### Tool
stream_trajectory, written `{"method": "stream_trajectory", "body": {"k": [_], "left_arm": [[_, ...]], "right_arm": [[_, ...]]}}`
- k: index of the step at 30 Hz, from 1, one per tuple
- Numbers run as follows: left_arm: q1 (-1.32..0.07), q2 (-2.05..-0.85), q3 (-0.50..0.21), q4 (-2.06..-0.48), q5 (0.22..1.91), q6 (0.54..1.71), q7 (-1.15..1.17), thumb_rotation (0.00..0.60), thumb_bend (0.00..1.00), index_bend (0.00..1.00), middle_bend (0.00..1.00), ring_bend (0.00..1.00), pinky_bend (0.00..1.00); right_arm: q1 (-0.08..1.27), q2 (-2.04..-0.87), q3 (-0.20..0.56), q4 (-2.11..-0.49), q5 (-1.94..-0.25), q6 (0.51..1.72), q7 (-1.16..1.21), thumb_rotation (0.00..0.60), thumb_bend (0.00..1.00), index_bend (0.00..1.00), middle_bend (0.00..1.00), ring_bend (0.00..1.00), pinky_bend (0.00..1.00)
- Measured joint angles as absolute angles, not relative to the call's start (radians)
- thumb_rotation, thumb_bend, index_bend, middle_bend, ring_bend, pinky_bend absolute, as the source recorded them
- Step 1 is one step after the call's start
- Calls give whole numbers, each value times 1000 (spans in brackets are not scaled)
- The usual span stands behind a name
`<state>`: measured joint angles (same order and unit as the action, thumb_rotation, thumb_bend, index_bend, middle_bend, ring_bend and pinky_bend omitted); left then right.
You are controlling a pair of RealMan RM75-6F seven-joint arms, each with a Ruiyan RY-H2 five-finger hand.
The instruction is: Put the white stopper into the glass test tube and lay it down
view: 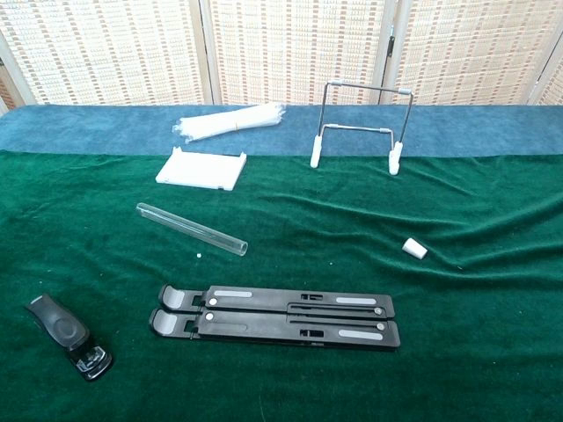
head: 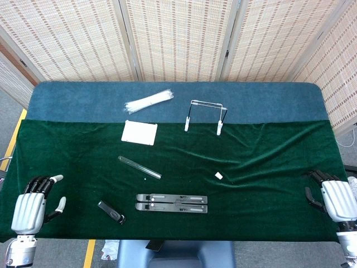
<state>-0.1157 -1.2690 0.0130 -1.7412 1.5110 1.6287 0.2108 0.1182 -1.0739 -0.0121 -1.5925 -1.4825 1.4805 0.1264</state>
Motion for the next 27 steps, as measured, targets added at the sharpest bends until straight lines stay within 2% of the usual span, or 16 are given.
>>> {"method": "stream_trajectory", "body": {"k": [20,23,27], "left_arm": [[-129,-1243,-14,-1722,1586,1594,171,600,422,306,330,273,213],[-157,-1232,-21,-1714,1600,1555,157,600,422,317,352,299,243],[-223,-1225,-46,-1690,1614,1478,144,600,415,333,395,357,340]], "right_arm": [[91,-1075,13,-1589,-1509,1497,150,600,561,369,372,392,406],[89,-1072,17,-1591,-1511,1497,150,600,562,368,373,392,406],[91,-1070,19,-1597,-1519,1492,147,600,561,369,375,391,407]]}}
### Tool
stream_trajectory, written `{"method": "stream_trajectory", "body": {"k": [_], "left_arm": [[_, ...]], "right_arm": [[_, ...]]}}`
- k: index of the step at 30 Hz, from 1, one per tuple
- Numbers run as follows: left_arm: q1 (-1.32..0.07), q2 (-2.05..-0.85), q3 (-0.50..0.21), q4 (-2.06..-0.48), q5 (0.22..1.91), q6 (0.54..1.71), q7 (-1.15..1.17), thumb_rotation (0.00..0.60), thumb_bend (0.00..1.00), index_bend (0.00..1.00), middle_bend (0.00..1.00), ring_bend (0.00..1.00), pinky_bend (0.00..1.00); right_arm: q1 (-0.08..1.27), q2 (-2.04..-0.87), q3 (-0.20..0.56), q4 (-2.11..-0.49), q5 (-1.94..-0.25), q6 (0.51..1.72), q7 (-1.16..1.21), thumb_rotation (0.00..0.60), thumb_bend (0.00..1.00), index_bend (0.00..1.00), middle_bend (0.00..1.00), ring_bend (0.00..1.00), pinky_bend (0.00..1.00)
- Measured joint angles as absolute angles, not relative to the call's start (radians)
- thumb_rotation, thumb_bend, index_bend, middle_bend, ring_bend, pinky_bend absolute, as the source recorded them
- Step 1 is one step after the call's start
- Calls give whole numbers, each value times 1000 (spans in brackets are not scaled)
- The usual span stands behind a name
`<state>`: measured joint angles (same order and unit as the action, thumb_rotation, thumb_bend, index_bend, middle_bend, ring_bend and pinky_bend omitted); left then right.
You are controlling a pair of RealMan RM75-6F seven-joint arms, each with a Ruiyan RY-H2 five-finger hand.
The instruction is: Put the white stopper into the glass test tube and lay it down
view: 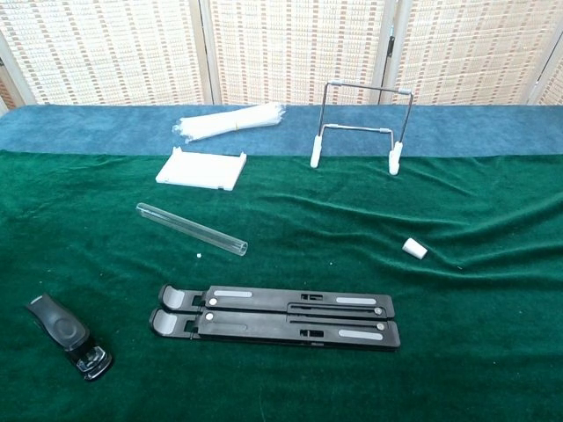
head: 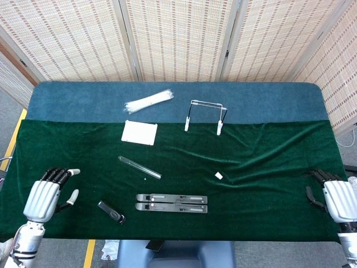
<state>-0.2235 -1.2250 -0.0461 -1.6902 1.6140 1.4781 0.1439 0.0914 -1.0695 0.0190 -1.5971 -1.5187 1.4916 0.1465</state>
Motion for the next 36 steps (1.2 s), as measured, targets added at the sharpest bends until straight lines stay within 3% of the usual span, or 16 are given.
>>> {"method": "stream_trajectory", "body": {"k": [8,16,20,36], "left_arm": [[-398,-1234,-104,-1612,1614,1262,128,600,358,361,565,566,570],[-588,-1354,-146,-1459,1598,1054,132,600,356,386,768,708,748],[-656,-1423,-150,-1393,1586,981,150,600,357,392,822,747,778],[-773,-1609,-153,-1233,1409,807,306,600,360,398,861,777,795]], "right_arm": [[93,-1062,27,-1609,-1517,1479,135,600,561,368,378,395,407],[100,-1055,36,-1621,-1507,1458,122,600,562,369,392,414,407],[102,-1052,40,-1625,-1496,1448,117,600,561,369,396,418,407],[121,-1053,53,-1631,-1472,1400,103,600,561,369,412,436,407]]}}
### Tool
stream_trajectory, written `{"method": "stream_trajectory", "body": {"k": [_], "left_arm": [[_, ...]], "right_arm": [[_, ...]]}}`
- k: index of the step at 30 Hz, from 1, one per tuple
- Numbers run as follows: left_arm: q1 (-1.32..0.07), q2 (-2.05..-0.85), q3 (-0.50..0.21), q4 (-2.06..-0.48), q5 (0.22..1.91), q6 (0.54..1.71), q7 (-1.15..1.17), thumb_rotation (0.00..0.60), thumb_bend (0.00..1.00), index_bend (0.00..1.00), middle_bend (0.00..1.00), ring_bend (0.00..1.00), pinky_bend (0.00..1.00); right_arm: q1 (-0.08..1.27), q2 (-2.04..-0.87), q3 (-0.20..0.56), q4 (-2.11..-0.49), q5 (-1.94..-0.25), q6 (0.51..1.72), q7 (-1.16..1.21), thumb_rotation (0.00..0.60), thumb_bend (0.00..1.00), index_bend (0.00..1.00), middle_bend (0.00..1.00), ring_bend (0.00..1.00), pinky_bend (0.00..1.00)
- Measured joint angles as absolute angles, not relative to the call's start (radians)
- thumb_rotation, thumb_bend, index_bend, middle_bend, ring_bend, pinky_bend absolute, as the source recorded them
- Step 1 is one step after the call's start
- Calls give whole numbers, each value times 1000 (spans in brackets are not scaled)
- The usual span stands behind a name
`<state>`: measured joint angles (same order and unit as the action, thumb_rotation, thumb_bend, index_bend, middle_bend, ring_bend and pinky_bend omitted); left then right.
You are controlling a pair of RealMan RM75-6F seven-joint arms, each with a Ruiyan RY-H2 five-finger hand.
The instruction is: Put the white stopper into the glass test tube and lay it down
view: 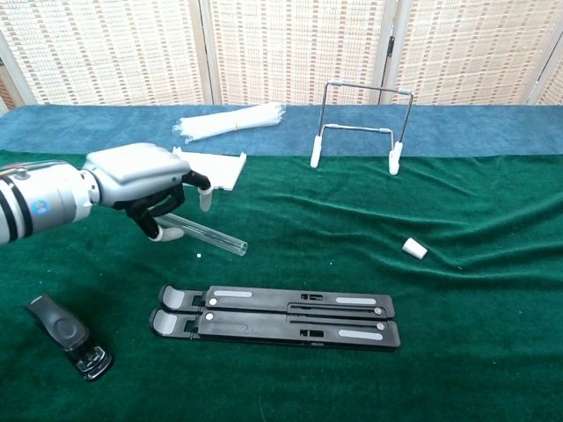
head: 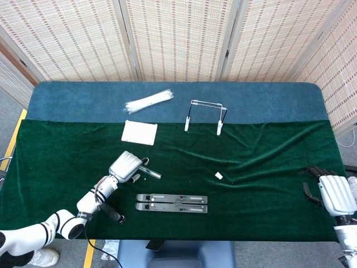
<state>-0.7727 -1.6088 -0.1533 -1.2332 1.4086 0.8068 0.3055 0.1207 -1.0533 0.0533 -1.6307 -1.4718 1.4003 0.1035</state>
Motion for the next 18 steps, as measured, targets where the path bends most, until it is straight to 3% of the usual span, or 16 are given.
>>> {"method": "stream_trajectory", "body": {"k": [18], "left_arm": [[-814,-1693,-134,-1121,1341,796,332,600,374,468,870,783,798]], "right_arm": [[118,-1055,54,-1629,-1466,1392,108,600,561,387,422,451,407]]}}
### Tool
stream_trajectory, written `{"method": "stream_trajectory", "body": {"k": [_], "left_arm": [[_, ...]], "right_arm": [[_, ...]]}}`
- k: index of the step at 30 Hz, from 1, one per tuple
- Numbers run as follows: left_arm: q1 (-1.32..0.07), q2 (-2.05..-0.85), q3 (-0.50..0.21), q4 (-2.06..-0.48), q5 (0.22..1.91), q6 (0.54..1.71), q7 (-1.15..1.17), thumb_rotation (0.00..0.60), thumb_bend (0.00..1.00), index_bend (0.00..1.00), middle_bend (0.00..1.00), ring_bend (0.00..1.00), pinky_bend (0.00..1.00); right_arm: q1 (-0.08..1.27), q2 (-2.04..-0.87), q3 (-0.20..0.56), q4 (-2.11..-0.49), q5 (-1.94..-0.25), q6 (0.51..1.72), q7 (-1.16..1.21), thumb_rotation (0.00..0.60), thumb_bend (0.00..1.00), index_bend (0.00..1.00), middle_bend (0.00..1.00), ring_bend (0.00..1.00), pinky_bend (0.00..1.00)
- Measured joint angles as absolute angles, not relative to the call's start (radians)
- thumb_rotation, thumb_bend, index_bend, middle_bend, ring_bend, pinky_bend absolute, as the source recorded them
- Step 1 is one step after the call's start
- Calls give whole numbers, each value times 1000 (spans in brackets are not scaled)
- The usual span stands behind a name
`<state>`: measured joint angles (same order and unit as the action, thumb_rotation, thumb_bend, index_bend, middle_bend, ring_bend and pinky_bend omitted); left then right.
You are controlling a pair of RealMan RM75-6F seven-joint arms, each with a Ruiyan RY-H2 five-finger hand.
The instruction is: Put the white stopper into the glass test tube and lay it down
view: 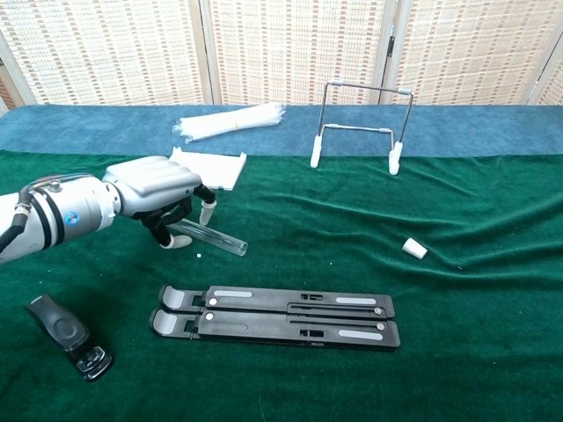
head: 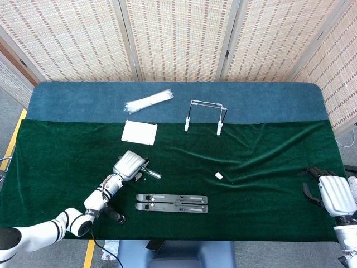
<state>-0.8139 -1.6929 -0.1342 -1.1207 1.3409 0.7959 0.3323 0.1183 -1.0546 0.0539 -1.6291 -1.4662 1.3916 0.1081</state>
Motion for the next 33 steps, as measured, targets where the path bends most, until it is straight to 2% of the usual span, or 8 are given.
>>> {"method": "stream_trajectory", "body": {"k": [15,26,30,33], "left_arm": [[-828,-1711,-118,-1075,1339,808,312,600,375,526,874,788,798],[-820,-1720,-121,-1078,1333,835,265,600,410,642,895,806,798],[-806,-1694,-134,-1147,1309,835,214,600,428,652,895,806,798],[-791,-1660,-139,-1221,1299,852,201,600,436,653,894,806,798]], "right_arm": [[117,-1053,57,-1629,-1461,1388,112,600,561,398,431,455,407],[113,-1047,57,-1634,-1474,1399,120,600,561,421,448,485,407],[124,-1040,55,-1640,-1495,1390,113,600,562,423,466,536,417],[146,-1033,56,-1650,-1513,1370,99,600,564,423,509,624,506]]}}
